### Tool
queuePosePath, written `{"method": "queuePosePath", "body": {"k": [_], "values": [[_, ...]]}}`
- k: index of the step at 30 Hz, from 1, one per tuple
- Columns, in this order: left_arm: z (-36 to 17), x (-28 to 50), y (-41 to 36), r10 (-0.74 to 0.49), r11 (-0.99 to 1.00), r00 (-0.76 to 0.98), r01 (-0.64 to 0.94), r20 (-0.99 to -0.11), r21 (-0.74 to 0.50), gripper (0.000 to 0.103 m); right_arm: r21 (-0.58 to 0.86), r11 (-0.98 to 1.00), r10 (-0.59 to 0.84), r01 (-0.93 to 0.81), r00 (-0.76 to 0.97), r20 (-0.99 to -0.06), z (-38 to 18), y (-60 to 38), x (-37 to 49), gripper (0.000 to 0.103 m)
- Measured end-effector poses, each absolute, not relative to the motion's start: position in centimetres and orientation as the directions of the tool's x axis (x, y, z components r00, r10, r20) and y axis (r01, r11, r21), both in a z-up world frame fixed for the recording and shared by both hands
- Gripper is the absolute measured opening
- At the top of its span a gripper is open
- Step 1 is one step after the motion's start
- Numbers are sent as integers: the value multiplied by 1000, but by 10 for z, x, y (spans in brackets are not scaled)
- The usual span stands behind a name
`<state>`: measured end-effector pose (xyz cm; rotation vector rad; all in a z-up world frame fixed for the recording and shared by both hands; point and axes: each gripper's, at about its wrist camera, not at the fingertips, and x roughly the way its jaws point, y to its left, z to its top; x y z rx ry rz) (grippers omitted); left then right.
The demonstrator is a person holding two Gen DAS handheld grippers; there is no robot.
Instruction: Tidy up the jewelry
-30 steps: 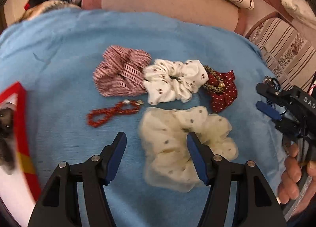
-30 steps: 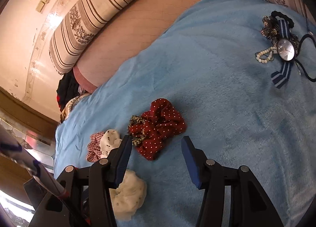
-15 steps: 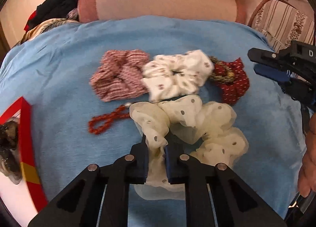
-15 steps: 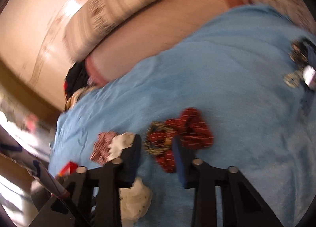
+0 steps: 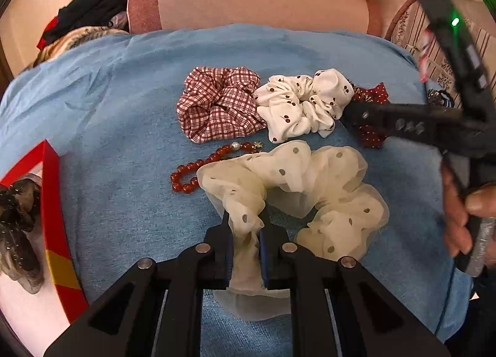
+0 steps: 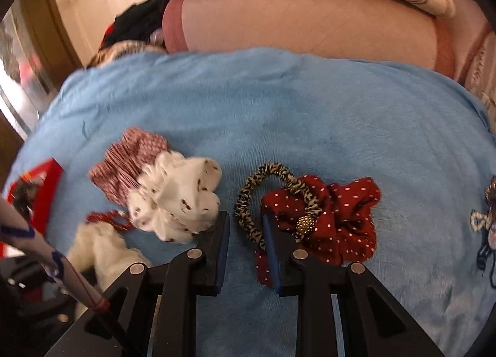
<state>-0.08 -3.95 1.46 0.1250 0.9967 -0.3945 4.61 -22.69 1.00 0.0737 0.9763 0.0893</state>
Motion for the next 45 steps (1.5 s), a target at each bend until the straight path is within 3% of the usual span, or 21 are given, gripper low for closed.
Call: {"method": "queuePosePath", "body": {"k": [3, 4, 5, 9, 16, 19, 24, 27, 29, 45], "values": [[12, 5, -36, -282, 928, 467, 355, -838, -115, 15, 40, 998, 60, -49, 531, -845, 1, -224, 52, 22], [10, 6, -36, -286, 928, 464, 351, -838, -122, 15, 31, 999, 50, -44, 531, -846, -1, -224, 53, 18], [10, 6, -36, -284, 929, 468, 350, -837, -120, 17, 25, 999, 41, -37, 532, -846, -1, -224, 53, 9], [10, 8, -37, -280, 934, 481, 336, -831, -120, 19, 64, 998, 55, -3, 553, -831, 13, -230, 50, 8], [11, 9, -38, -293, 931, 479, 340, -828, -133, 18, 419, 908, 310, 6, 663, -681, 56, -271, 23, 8], [9, 9, -39, -286, 932, 489, 340, -824, -122, 19, 482, 876, 365, -22, 683, -632, 67, -273, 8, 8], [8, 6, -46, -269, 933, 511, 348, -817, -89, 23, 443, 896, 350, -25, 654, -670, 69, -248, -13, 8], [11, 6, -45, -264, 935, 523, 343, -810, -84, 13, 419, 908, 342, -28, 628, -699, 65, -231, -18, 8], [13, 6, -42, -280, 935, 522, 339, -806, -105, 13, 392, 920, 325, -31, 621, -714, 62, -223, -16, 8], [67, -5, -17, -259, 952, 688, 299, -678, -60, 12, 373, 925, 327, -74, 654, -682, 68, -211, -16, 8]]}}
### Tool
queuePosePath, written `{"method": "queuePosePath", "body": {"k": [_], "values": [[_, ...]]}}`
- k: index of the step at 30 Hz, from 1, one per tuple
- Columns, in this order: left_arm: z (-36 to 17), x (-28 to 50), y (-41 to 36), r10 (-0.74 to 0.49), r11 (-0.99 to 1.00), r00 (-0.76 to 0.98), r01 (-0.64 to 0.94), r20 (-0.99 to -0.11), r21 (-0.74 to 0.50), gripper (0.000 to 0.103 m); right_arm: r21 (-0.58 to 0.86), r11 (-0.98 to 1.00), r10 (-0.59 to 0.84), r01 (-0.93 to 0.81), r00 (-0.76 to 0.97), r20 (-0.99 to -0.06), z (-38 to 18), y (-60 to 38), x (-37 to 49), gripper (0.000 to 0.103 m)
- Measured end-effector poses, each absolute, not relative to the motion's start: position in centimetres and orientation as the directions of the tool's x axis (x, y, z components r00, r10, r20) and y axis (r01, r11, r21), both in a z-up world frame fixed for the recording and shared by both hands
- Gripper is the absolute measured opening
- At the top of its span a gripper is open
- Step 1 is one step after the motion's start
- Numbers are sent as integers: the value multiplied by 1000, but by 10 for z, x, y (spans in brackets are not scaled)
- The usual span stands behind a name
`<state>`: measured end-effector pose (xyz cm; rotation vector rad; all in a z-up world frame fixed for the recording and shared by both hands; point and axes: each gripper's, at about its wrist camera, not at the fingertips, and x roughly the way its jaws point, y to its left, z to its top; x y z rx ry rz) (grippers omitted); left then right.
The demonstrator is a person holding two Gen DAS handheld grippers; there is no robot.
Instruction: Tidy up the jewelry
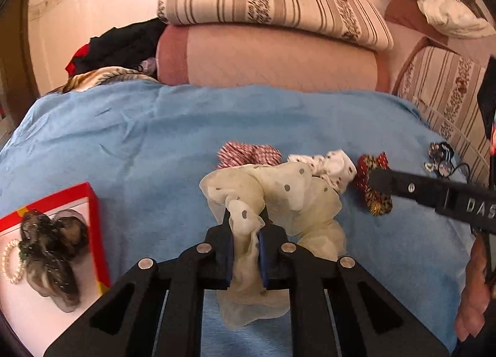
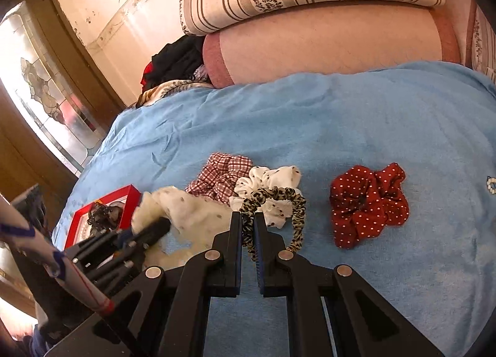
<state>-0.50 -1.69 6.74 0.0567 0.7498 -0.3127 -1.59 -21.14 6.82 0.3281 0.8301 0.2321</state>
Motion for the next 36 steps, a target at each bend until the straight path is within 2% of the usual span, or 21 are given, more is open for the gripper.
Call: {"method": "queuePosePath", "body": {"k": [21, 36], "values": [[87, -18, 17, -193, 970, 752, 242, -630, -8, 12, 346, 926, 351, -150, 680, -644, 75, -182, -21, 8], [120, -42, 67, -174, 981, 803, 193, -570, -27, 12, 367, 913, 377, -178, 713, -591, 93, -123, -53, 8]]}}
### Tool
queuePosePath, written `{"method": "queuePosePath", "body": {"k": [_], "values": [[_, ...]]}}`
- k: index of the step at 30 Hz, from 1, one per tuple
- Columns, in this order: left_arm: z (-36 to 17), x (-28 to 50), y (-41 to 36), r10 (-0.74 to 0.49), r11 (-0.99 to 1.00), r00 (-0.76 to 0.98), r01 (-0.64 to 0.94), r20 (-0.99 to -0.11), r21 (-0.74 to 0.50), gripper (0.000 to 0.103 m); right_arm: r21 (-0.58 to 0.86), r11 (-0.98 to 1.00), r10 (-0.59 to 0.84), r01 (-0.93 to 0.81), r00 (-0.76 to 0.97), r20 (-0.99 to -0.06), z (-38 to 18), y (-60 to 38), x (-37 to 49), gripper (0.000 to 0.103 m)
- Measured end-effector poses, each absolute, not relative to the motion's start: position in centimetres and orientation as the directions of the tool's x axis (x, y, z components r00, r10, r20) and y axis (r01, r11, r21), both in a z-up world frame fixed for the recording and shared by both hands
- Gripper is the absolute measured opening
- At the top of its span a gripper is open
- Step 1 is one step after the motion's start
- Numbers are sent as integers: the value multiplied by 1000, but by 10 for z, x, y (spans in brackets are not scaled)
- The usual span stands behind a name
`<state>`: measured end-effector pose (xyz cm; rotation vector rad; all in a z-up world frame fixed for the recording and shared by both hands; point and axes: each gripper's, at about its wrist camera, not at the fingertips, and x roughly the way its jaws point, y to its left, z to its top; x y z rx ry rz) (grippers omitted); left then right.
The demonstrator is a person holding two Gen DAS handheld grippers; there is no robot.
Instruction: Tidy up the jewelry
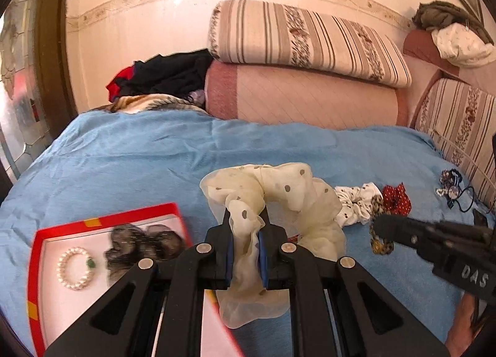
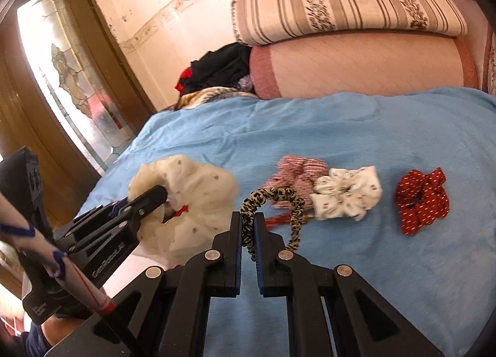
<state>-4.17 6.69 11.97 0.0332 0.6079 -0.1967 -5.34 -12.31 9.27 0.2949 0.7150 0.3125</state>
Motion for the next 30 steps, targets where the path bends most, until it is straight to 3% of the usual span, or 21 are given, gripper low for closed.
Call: {"method": "queuePosePath", "body": {"k": [13, 23, 30], "values": [[144, -98, 167, -66, 997, 848, 35, -527, -69, 12, 387, 880, 462, -275, 683, -566, 116, -48, -99, 8], [117, -110, 266, 24, 987, 822, -111, -568, -118, 12, 347, 861, 508, -371, 646, -570, 123, 15, -108, 8], [96, -100, 284, -16, 983, 773, -105, -634, -153, 12, 334, 856, 515, -394, 604, -608, 107, 51, -101, 8]]}}
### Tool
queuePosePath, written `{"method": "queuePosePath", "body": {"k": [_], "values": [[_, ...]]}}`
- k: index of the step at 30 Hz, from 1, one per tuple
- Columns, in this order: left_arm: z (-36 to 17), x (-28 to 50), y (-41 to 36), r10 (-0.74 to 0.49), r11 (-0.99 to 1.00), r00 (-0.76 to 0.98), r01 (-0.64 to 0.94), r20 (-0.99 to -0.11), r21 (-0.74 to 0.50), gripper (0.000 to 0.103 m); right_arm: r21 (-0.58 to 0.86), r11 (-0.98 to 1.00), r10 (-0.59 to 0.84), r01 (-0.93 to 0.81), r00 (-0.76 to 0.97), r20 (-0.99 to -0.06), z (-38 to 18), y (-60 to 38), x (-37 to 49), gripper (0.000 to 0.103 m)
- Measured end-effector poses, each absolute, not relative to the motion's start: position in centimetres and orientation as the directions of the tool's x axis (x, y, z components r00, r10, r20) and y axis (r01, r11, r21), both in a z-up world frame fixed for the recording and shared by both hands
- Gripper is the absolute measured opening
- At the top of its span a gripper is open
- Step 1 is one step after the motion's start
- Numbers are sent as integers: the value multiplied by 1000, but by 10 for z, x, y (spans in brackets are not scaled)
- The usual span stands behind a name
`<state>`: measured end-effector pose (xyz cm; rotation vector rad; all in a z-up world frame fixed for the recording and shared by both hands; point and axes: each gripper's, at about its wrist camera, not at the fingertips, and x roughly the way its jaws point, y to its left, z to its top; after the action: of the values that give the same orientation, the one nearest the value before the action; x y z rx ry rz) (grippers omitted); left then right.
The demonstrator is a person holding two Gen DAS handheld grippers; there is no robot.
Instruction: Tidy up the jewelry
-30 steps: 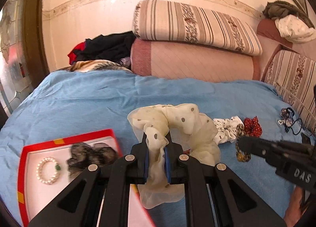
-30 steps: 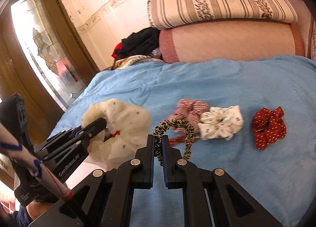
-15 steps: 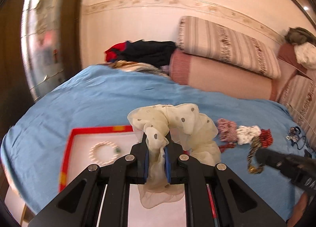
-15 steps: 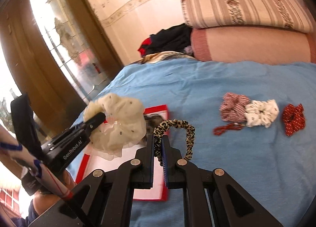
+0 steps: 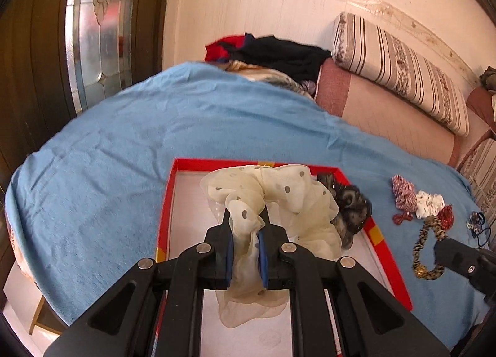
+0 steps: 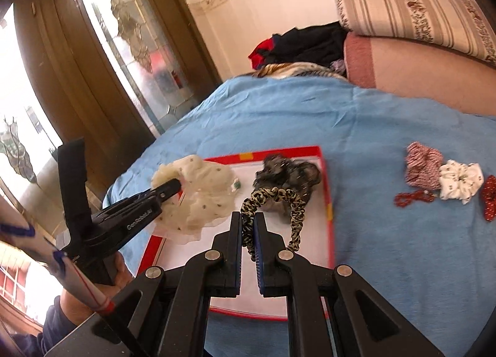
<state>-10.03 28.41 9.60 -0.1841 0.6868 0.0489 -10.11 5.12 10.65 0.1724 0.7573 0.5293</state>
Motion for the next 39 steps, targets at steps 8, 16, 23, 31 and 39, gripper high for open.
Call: {"method": "queuePosePath", "body": {"k": [8, 16, 23, 31, 39], "values": [[81, -93, 282, -4, 987, 737, -105, -676, -120, 12, 318, 858, 508, -403, 576, -640, 89, 80, -88, 8], [77, -88, 278, 20, 989, 726, -115, -687, -93, 12, 303, 866, 491, -397, 568, -660, 76, 90, -78, 8], [75, -85, 271, 56, 992, 726, -117, -685, -43, 12, 296, 883, 462, -365, 561, -687, 62, 93, -63, 8], [75, -83, 268, 89, 991, 726, -134, -682, -14, 13, 313, 888, 455, -336, 545, -705, 50, 91, -46, 8], [72, -81, 264, 110, 990, 721, -139, -685, 13, 13, 313, 891, 450, -330, 537, -713, 46, 95, -39, 8]]}}
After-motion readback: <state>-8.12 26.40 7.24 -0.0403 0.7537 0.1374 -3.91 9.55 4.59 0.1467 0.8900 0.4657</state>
